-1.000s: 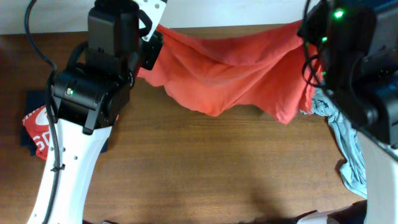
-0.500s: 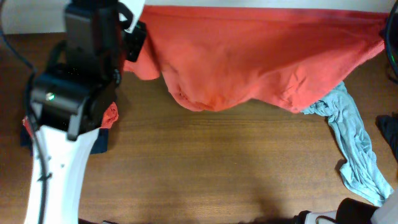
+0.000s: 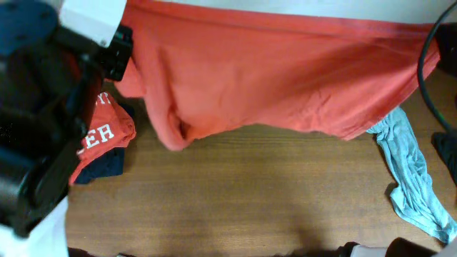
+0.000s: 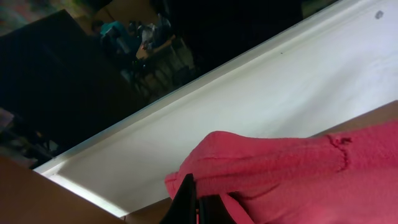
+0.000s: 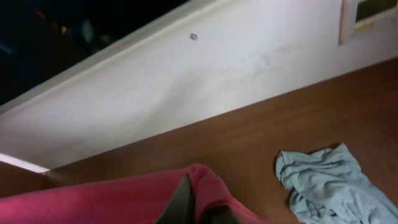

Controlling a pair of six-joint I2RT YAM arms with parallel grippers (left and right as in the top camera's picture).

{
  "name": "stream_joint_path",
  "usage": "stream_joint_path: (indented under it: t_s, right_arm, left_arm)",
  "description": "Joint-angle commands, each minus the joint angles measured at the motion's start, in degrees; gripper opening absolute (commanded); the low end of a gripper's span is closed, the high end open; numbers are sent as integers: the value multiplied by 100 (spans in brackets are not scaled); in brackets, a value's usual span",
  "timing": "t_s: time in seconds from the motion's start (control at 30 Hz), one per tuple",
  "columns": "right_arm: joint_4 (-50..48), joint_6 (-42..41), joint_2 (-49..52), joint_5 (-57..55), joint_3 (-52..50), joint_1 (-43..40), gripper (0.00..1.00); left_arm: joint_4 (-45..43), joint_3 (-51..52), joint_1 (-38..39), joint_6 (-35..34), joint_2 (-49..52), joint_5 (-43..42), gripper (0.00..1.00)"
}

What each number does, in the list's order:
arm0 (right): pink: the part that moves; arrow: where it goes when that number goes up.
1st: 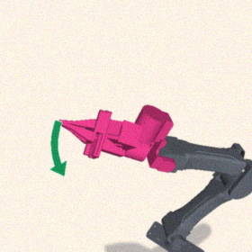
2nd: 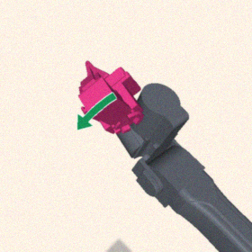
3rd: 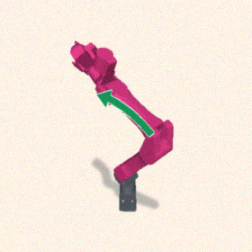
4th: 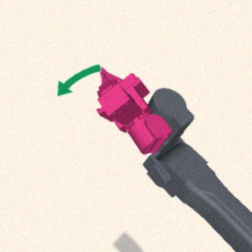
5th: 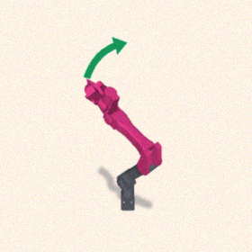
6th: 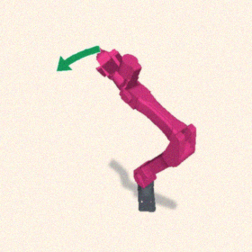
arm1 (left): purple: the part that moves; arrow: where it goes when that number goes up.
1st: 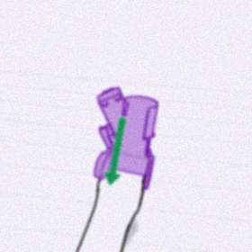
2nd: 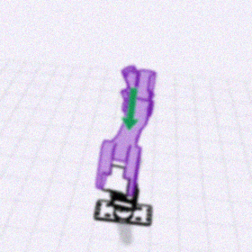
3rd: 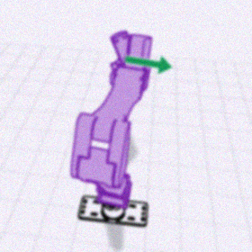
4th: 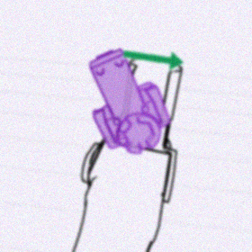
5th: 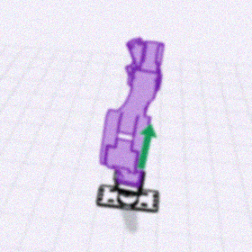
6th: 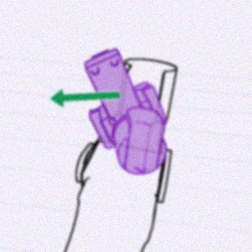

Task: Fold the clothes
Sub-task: 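Stretch the shirt between both grippers and lay it flat on the table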

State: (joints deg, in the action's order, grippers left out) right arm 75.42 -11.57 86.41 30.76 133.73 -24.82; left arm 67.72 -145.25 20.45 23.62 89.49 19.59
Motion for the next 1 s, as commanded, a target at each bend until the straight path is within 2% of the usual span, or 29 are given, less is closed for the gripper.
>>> stream_joint_path:
  t_s: [0.0, 0.23, 0.53, 0.7, 0.8, 0.97]
  right_arm:
    - [9, 90, -402, -212, 96, -59, 4]
    - [492, -546, -1047, -752, 96, -66, 4]
    - [632, -695, -1622, -901, 96, -66, 4]
    - [1113, -695, -1458, -1478, 96, -66, 4]
    - [1410, -691, -1191, -1703, 94, -66, 4]
    - [1832, -623, -334, -1711, 63, -63, 4]
  left_arm:
    - [186, -468, 142, 181, -339, 334, 0]
    - [774, -815, 664, -2, -874, 658, 1]
    - [1062, -807, 693, -507, -1246, 1410, 0]
    - [1508, -684, 686, -931, -804, 1637, 0]
    - [1567, -575, 651, -946, -341, 1639, 1]
    - [1547, -387, 184, -1032, 859, 1169, 1]
